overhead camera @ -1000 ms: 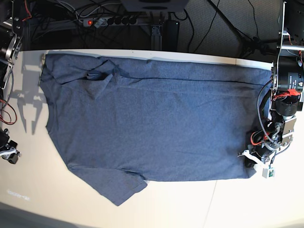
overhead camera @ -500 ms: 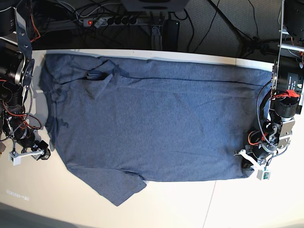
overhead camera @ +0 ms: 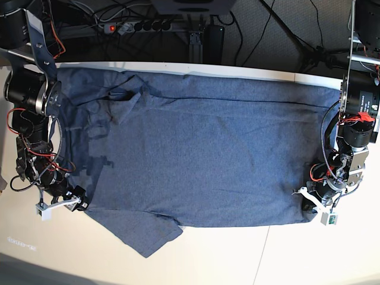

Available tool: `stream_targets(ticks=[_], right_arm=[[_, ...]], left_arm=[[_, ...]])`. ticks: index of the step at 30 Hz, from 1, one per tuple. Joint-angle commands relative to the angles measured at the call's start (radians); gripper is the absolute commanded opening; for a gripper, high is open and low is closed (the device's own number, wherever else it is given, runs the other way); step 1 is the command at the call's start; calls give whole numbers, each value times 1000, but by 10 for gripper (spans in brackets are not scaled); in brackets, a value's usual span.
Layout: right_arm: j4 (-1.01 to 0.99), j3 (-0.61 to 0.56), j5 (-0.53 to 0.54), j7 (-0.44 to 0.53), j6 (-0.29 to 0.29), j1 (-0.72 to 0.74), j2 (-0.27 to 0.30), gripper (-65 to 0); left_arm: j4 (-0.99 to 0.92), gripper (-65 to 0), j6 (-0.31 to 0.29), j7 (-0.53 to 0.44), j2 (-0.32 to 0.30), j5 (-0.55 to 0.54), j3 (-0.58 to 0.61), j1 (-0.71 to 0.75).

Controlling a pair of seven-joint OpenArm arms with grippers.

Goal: Fold the T-shirt properly
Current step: 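Move the right gripper to the other hem corner and grasp it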

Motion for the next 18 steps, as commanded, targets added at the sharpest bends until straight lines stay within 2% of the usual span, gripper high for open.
stream_targets(ticks=[1, 8, 11, 18], right_arm=[[8, -3, -18, -35, 44, 16, -1, -336], [27, -3, -23, -36, 44, 19, -28, -336], [27, -5, -63, -36, 44, 23, -40, -336], [29, -151, -125, -31, 43, 55, -43, -336]], left_arm=[[2, -650, -13, 40, -8, 21, 5, -11], [2, -650, -13, 40, -8, 21, 5, -11], [2, -650, -12, 40, -8, 21, 5, -11], [2, -650, -13, 40, -9, 21, 5, -11]])
